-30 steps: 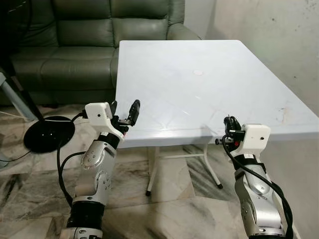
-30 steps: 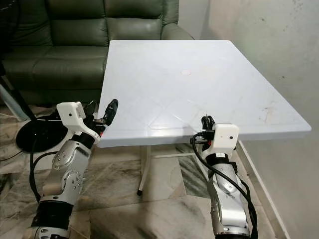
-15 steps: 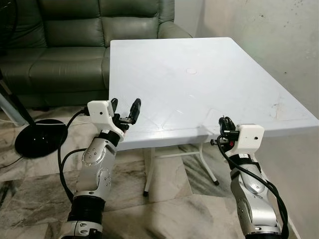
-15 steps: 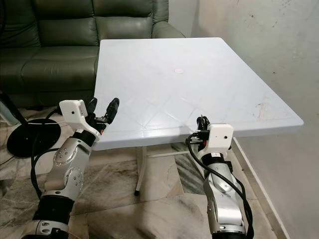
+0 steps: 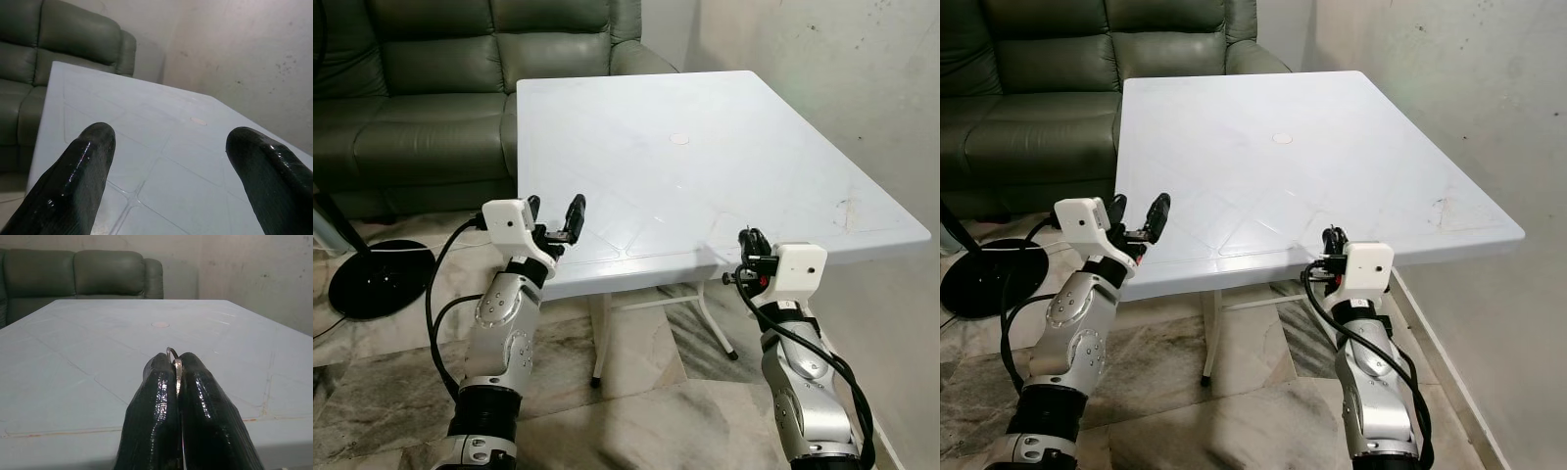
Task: Hang keys on a hook
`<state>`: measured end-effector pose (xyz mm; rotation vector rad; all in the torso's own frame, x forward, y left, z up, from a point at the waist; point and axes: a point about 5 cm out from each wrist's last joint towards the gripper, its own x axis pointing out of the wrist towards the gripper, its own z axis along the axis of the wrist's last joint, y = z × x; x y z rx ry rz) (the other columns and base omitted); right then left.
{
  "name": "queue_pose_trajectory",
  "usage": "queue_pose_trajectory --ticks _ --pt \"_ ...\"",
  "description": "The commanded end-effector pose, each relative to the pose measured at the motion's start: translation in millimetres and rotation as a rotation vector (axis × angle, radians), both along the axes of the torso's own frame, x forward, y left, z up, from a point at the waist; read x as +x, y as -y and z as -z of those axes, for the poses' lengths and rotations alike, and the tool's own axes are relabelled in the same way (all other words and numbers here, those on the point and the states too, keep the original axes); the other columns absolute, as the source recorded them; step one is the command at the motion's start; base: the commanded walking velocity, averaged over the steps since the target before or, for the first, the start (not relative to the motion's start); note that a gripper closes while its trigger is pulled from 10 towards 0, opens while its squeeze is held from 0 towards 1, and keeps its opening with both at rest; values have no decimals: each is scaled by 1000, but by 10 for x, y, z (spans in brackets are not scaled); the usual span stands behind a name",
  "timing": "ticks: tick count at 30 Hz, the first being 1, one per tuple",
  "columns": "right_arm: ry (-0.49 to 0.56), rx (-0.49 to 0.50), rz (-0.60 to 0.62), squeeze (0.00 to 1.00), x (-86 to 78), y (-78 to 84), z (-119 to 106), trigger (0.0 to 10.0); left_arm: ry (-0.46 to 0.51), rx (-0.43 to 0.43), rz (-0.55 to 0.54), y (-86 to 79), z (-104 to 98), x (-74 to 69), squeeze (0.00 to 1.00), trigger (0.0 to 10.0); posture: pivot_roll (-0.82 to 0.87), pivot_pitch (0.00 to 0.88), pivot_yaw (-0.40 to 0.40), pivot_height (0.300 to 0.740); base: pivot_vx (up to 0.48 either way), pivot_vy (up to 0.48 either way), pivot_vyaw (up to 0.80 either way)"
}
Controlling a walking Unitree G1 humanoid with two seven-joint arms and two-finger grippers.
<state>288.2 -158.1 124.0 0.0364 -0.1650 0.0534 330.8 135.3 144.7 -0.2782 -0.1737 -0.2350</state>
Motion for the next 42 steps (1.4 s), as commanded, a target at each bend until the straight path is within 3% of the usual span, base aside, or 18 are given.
queue_pose_trajectory --ticks 1,13,42 --pt "8 1 13 0 9 14 -20 10000 16 11 -3 3 -50 21 0 10000 -14 0 -35 740 0 0 -738" --pt "10 7 18 0 10 11 -29 10000 16 9 -5 3 -69 34 0 10000 -18 0 -34 740 0 0 -739" --pt "8 8 21 0 0 16 -41 10000 7 -8 -15 4 -72 57 0 10000 -24 0 -34 740 0 -320 -737"
